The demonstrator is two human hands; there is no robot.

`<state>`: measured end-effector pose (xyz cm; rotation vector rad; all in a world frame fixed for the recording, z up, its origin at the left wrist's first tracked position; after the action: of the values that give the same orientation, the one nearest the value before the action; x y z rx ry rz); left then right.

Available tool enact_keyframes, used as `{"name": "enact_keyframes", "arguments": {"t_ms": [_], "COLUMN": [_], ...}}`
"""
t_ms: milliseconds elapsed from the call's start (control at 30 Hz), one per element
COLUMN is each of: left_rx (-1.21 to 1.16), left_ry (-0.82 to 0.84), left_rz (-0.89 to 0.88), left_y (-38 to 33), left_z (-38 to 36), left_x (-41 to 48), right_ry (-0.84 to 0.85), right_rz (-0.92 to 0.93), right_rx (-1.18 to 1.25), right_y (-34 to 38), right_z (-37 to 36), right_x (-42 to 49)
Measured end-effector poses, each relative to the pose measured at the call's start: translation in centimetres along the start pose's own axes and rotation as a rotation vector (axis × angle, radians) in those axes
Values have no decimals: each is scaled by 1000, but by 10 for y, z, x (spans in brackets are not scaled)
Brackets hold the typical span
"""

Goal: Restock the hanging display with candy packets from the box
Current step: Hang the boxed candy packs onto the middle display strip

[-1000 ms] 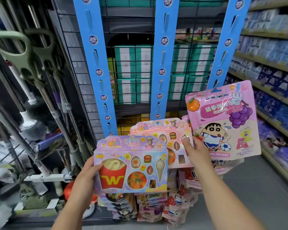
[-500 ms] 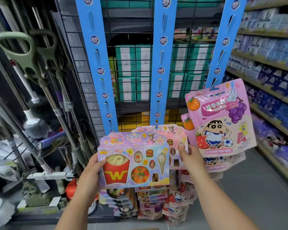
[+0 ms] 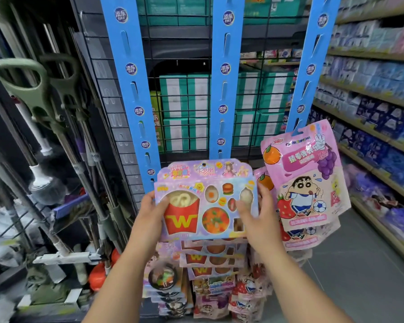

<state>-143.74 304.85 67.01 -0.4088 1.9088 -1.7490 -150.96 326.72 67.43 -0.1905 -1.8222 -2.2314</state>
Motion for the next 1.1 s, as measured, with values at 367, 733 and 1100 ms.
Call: {"name": "enact_keyframes", "arguments": {"t_ms": [367, 733, 1100], "left_rx": [379, 363, 422], "left_ry": [18, -15, -12], "left_rz": [-98, -83, -82], "left_y": [-32, -27, -19], "left_z": [-43, -44, -42], "left_x": [16, 20, 20], "right_ry": [-72, -60, -35], "right_rz": [0, 1, -55], "right_rx": [-22, -17, -102], "right_y": [3, -4, -13], "right_z": [27, 26, 23], "right_x": [37, 44, 45]}}
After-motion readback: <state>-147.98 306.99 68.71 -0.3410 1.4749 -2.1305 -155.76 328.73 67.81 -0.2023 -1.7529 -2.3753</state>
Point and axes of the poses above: each hand's wrist, its own x-axis towards the middle knuckle, its own z-axis out of the back of the hand, y = z × x, the point moved 4 cm from there along x, towards the middle knuckle, and after that the axes turned 3 degrees about z, right-handed, at the moved point
